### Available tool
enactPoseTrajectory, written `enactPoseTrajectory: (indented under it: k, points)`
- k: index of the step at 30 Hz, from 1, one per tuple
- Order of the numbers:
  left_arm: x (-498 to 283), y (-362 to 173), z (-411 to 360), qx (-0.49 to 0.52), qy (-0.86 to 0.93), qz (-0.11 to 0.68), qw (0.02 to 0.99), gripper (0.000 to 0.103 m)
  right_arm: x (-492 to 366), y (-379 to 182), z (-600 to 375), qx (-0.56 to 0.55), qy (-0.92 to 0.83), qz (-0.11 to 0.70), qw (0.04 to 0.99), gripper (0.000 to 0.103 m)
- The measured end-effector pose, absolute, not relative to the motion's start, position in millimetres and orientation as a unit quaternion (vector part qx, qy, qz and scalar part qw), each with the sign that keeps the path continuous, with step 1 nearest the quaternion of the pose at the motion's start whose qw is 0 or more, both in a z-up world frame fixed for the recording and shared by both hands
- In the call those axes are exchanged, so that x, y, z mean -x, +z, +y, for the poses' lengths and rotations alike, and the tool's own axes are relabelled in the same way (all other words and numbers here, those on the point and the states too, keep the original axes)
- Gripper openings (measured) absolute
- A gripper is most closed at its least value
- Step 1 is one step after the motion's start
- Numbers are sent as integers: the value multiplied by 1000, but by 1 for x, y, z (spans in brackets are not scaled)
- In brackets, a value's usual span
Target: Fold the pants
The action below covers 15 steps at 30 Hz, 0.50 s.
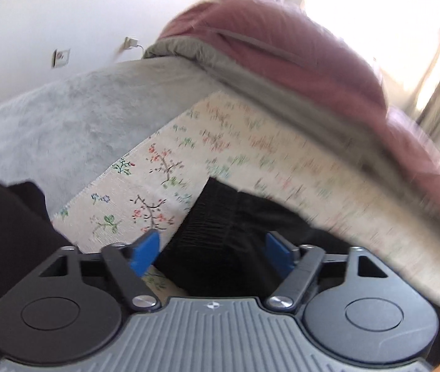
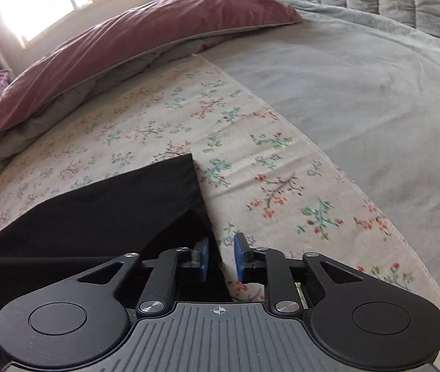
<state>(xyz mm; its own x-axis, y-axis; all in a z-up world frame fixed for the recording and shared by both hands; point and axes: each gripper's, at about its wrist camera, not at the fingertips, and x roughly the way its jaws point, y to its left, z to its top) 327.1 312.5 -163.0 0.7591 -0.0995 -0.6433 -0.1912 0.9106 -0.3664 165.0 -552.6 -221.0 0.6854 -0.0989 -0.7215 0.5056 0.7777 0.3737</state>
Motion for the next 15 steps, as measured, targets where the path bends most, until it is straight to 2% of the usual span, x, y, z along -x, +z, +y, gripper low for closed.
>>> enactPoseTrajectory:
  k: [1,3,4,11,13,15]
  points:
    - [-322,-161,315,231,22,341,911,91,-158,-219,-553,-296,-177,351,870,33]
    - [-318,-161,314,259,18,340,904,94,-143,-212,-551,-320,-180,332,869,55]
    - [-321,-163,310,264,20,350,899,94,-137,-209,-549,-333,-186,325,865,58]
    - [-355,-192,276,247,70,381,888,92,-127,-207,-513,-430,-134,301,840,60]
    - [-362,-204,269,235,86,398,883,74,-134,-212,-504,-459,-122,303,826,59]
    - [-367,-213,265,227,98,414,876,39,-144,-218,-496,-446,-140,322,823,59]
